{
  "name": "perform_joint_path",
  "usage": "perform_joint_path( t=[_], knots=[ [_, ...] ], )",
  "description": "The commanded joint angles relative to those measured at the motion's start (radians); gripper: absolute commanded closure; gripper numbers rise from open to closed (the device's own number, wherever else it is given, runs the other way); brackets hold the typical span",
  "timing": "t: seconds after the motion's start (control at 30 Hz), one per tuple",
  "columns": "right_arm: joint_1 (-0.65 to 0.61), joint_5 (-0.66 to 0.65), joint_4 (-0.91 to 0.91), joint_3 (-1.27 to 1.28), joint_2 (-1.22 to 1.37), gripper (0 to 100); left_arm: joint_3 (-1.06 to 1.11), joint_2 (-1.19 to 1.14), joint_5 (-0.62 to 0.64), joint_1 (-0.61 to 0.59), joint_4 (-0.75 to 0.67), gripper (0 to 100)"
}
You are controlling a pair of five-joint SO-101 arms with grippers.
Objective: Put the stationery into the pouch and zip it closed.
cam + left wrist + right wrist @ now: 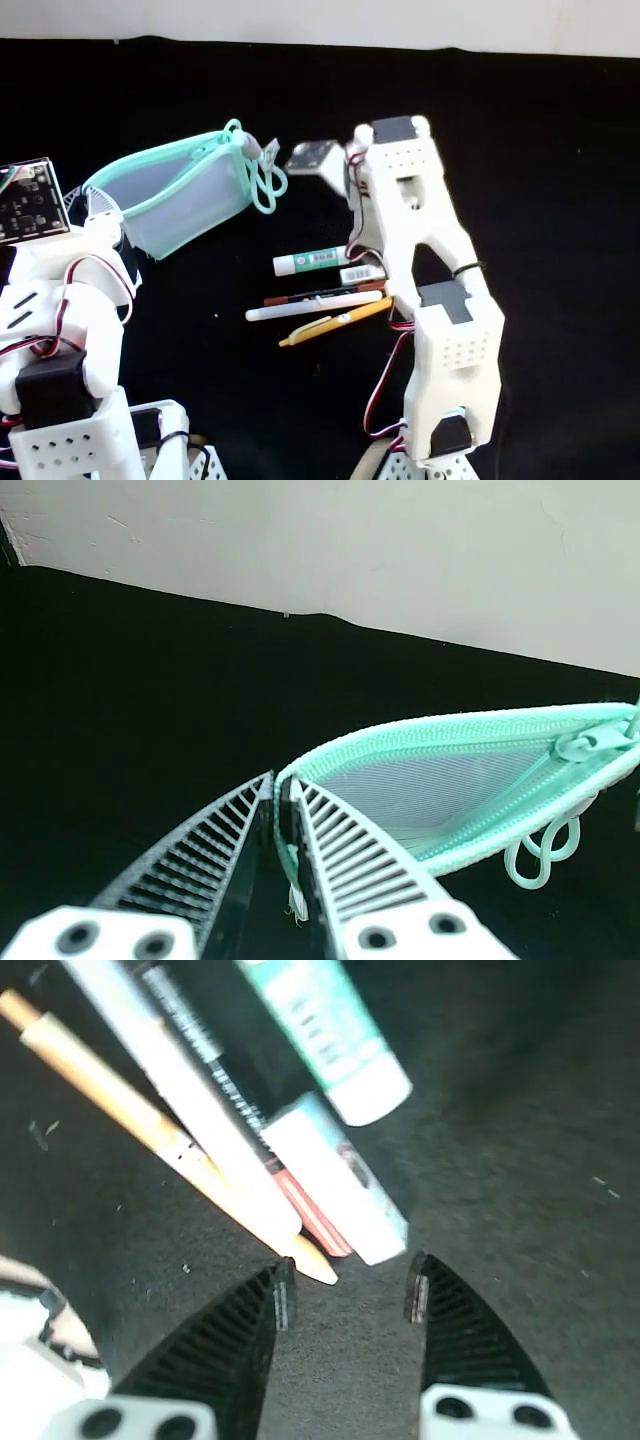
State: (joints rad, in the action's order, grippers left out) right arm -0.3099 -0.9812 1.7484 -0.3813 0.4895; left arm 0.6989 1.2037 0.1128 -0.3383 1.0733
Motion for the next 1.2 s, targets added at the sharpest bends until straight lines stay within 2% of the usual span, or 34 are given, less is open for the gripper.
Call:
perform_joint_path(
  t=[0.0, 0.57, 0.83, 1.17],
  knots=[
    [-0.016, -0.077, 0.012, 0.027, -0.062, 81.8, 0.002, -0.001, -0.006, -0.016, -0.018, 99],
    [-0.039, -0.333, 0.010, 0.059, -0.042, 81.8, 0.002, -0.004, -0.006, -0.035, -0.011, 99],
    [-0.061, -0.336, -0.058, 0.048, 0.117, 81.8, 0.001, -0.004, -0.006, -0.065, 0.008, 99],
    [-0.071, -0.338, -0.088, 0.051, 0.159, 81.8, 0.001, -0.004, -0.006, -0.076, 0.009, 99]
  ],
)
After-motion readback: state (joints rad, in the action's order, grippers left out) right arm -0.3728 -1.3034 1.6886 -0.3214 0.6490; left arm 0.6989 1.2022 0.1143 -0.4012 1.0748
